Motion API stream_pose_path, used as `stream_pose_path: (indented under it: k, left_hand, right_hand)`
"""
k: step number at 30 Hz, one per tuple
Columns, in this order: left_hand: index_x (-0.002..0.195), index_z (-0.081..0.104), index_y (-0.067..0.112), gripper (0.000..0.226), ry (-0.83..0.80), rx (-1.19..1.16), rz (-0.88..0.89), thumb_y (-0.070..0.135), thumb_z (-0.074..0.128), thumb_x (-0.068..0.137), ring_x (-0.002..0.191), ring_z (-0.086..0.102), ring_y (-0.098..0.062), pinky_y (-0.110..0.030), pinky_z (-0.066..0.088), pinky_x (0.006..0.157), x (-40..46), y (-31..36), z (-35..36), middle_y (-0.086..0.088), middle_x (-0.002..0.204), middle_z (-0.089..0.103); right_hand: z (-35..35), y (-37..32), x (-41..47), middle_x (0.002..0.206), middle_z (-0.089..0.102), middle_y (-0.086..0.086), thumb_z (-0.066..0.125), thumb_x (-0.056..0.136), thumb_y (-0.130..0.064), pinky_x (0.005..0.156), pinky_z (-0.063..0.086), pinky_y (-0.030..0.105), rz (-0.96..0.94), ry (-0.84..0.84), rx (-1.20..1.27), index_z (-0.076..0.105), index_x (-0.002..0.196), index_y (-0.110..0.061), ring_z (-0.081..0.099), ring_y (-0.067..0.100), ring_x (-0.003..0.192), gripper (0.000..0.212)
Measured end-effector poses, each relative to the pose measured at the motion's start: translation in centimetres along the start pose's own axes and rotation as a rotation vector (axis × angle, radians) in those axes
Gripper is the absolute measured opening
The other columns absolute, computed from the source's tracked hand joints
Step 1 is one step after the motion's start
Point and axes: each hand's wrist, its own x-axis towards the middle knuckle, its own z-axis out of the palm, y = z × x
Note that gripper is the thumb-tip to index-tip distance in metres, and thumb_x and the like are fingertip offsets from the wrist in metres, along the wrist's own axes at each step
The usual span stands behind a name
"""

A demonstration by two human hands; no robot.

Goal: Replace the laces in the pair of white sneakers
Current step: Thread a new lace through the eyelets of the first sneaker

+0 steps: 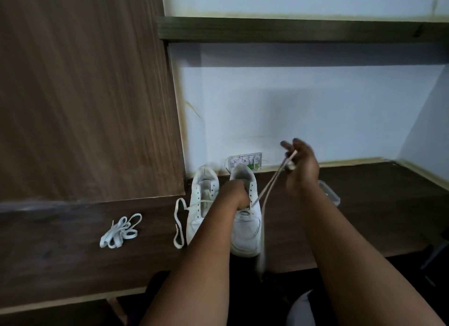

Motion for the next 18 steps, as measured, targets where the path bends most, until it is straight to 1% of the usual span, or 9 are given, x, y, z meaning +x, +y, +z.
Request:
stream_pose_path:
  k: [3,5,7,9,11,13,15,16,18]
  left_hand:
    - [0.13,0.054,0.017,0.043,-0.042,0.006,0.033,0.01,0.059,0.088,0.113,0.057,-0.03,-0.036,0.047,0.092,0.3,-0.5,0.3,-0.011,0.129,0.058]
    - [0.128,0.056,0.013,0.039,-0.109,0.046,0.038,0.011,0.06,0.088,0.11,0.059,-0.029,-0.037,0.049,0.094,0.6,-0.4,0.4,-0.012,0.127,0.06]
    - [0.124,0.06,0.011,0.034,-0.133,0.027,0.045,0.016,0.06,0.09,0.111,0.059,-0.027,-0.035,0.048,0.096,0.9,-0.3,0.5,-0.012,0.126,0.061]
    - [0.126,0.06,0.01,0.035,-0.127,-0.013,0.046,0.019,0.06,0.092,0.116,0.057,-0.026,-0.032,0.044,0.096,0.9,-0.4,0.7,-0.011,0.127,0.06]
    - [0.119,0.063,0.009,0.034,-0.09,-0.104,0.041,0.02,0.065,0.086,0.109,0.061,-0.027,-0.032,0.047,0.087,0.8,-0.9,1.2,-0.011,0.118,0.064]
    - [0.107,0.067,0.006,0.03,-0.09,-0.21,0.032,0.015,0.07,0.079,0.095,0.067,-0.029,-0.034,0.054,0.078,0.7,-1.3,1.6,-0.013,0.102,0.069]
    - [0.097,0.067,0.004,0.021,-0.14,-0.357,0.015,0.004,0.071,0.076,0.081,0.07,-0.029,-0.037,0.059,0.073,1.0,-2.0,1.6,-0.016,0.09,0.07]
    - [0.095,0.066,0.003,0.019,-0.169,-0.443,0.012,-0.002,0.07,0.077,0.074,0.07,-0.028,-0.036,0.06,0.071,1.1,-2.3,1.4,-0.016,0.088,0.07]
    - [0.094,0.067,0.0,0.018,-0.205,-0.536,0.019,-0.009,0.069,0.079,0.073,0.069,-0.029,-0.037,0.06,0.074,1.2,-2.5,0.9,-0.019,0.088,0.068]
  right_hand:
    - [-0.5,0.3,0.4,0.132,0.054,-0.005,0.058,0.089,-0.027,0.102,0.038,0.033,-0.528,-0.049,-0.326,0.044,0.129,-0.028,0.048,0.012,0.122,0.043]
    - [0.2,0.5,0.0,0.149,0.033,-0.007,0.059,0.088,-0.035,0.111,0.029,0.04,-0.772,-0.15,-0.539,0.03,0.141,-0.033,0.032,0.017,0.137,0.061]
    - [1.4,0.2,0.1,0.156,0.018,-0.007,0.059,0.088,-0.036,0.115,0.023,0.045,-0.878,-0.238,-0.583,0.023,0.145,-0.031,0.025,0.019,0.142,0.068]
    - [2.3,0.3,0.8,0.152,0.024,-0.008,0.058,0.089,-0.041,0.114,0.029,0.049,-0.789,-0.266,-0.609,0.022,0.145,-0.033,0.031,0.014,0.138,0.067]
    - [1.8,1.3,2.1,0.147,0.035,0.002,0.06,0.088,-0.046,0.108,0.036,0.05,-0.6,-0.249,-0.795,0.017,0.146,-0.038,0.039,0.019,0.133,0.073]
    - [-0.6,3.2,3.9,0.138,0.045,0.014,0.062,0.086,-0.045,0.102,0.04,0.053,-0.4,-0.166,-1.336,0.001,0.147,-0.045,0.047,0.032,0.124,0.086]
    - [-2.9,4.9,4.7,0.132,0.054,0.015,0.063,0.084,-0.04,0.101,0.038,0.055,-0.131,-0.22,-1.831,-0.007,0.144,-0.051,0.051,0.037,0.119,0.093]
    - [-3.4,5.5,4.9,0.134,0.054,0.012,0.062,0.082,-0.043,0.103,0.035,0.056,-0.033,-0.263,-1.952,0.001,0.145,-0.051,0.049,0.037,0.121,0.088]
    - [-2.9,6.1,4.9,0.132,0.056,0.007,0.048,0.079,-0.062,0.101,0.039,0.05,0.008,-0.308,-1.985,0.039,0.137,-0.041,0.05,0.034,0.121,0.062]
